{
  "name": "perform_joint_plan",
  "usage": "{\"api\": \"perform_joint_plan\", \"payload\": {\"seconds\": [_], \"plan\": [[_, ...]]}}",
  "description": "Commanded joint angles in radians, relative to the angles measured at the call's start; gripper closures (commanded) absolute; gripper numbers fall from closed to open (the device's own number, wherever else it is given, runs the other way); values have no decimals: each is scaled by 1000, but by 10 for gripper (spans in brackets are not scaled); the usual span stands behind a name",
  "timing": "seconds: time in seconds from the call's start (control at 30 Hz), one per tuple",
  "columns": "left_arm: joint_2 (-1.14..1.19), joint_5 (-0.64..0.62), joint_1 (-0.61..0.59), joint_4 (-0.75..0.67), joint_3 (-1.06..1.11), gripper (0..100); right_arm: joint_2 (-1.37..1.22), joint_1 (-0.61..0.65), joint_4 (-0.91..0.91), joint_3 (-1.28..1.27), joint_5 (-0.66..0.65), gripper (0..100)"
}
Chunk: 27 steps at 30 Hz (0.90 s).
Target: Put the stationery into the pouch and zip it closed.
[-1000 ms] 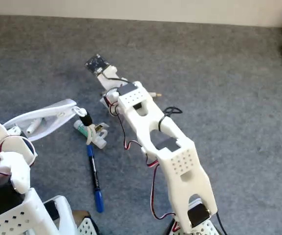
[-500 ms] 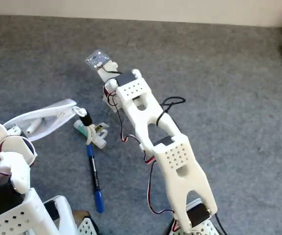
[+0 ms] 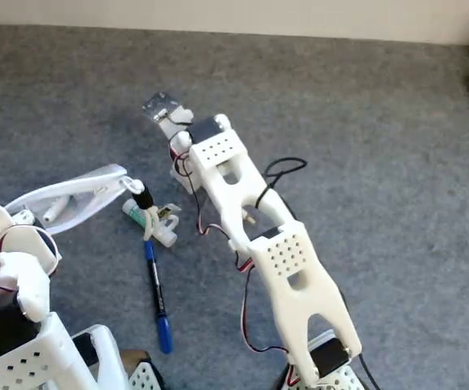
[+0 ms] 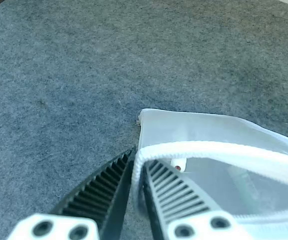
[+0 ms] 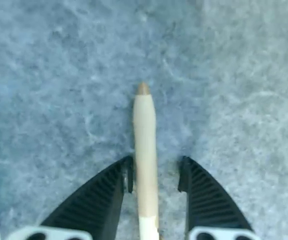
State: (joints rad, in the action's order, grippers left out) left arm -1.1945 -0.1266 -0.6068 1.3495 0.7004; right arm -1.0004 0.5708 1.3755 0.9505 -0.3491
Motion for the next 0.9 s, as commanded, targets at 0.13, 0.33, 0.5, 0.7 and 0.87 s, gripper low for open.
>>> {"api": "perform_joint_plan", "payload": {"seconds": [0.13,0.33,0.5,0.7,0.87], "plan": [[12,9,-10,-21,-1,994,10,12,24,50,-133,996],[12,9,-10,-21,-1,994,22,10,124,96,-137,994],[12,9,-10,-21,-1,994,27,-12,236,248,-130,994],[12,8,-5,-21,-1,994,19,-15,386,458,-129,994],[12,6,-4,-21,-1,994,25,-19,389,501,-97,994]]}}
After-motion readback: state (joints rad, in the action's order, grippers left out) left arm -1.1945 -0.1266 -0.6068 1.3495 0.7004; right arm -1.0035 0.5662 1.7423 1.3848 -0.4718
